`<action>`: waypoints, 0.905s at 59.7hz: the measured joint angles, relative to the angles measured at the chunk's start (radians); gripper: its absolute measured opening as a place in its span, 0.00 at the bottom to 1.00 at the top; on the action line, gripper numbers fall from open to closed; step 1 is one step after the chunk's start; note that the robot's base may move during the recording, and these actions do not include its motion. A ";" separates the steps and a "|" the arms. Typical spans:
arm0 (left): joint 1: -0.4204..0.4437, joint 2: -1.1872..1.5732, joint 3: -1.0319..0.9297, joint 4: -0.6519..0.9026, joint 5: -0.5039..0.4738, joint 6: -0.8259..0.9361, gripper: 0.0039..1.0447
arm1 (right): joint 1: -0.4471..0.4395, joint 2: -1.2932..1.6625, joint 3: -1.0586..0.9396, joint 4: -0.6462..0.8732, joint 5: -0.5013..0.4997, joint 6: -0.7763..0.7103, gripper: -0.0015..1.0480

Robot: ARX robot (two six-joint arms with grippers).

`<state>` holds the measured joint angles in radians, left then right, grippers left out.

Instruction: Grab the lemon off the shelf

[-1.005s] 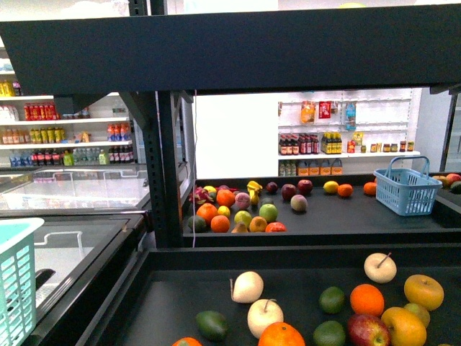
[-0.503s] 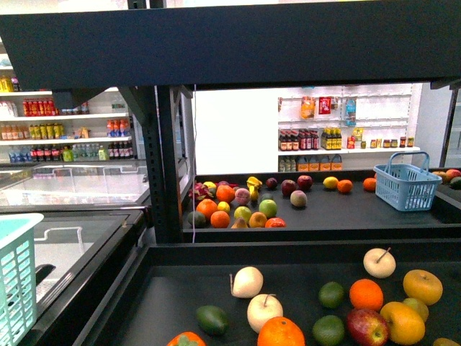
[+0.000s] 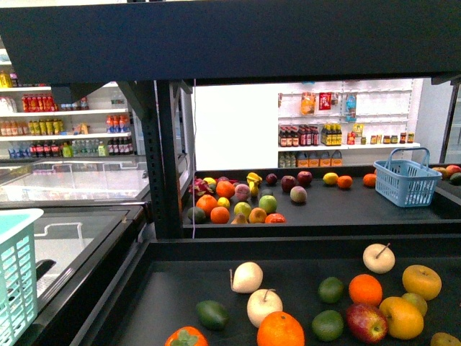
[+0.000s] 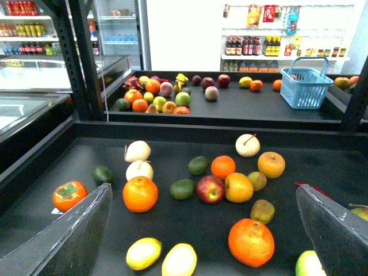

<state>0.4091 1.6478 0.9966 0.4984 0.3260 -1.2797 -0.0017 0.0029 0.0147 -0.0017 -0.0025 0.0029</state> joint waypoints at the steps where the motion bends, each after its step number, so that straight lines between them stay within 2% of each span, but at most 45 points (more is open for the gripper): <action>1: 0.000 0.003 0.002 -0.002 -0.003 0.000 0.92 | 0.000 0.000 0.000 0.000 0.000 0.000 0.93; 4: 0.003 0.011 0.011 -0.011 -0.011 0.004 0.90 | 0.000 0.000 0.000 0.000 0.000 0.000 0.93; 10: 0.016 0.013 0.017 -0.022 -0.017 0.011 0.63 | 0.000 0.000 0.000 0.000 0.000 0.000 0.93; 13: 0.020 0.013 0.019 -0.028 -0.018 0.016 0.53 | 0.000 0.000 0.000 0.000 0.000 0.000 0.93; 22: 0.027 0.022 0.019 -0.042 -0.020 0.026 0.27 | 0.000 0.000 0.000 0.000 0.000 0.000 0.93; 28: 0.029 0.024 0.018 -0.042 -0.013 0.003 0.14 | 0.000 0.000 0.000 0.000 0.000 0.000 0.93; 39: 0.025 -0.006 -0.002 -0.042 -0.003 0.042 0.12 | 0.000 0.000 0.000 0.000 0.000 0.000 0.93; 54: -0.008 -0.128 -0.108 -0.042 0.089 0.183 0.11 | 0.000 0.000 0.000 0.000 0.000 0.000 0.93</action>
<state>0.4011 1.5200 0.8890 0.4561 0.4145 -1.0969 -0.0017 0.0029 0.0147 -0.0017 -0.0025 0.0029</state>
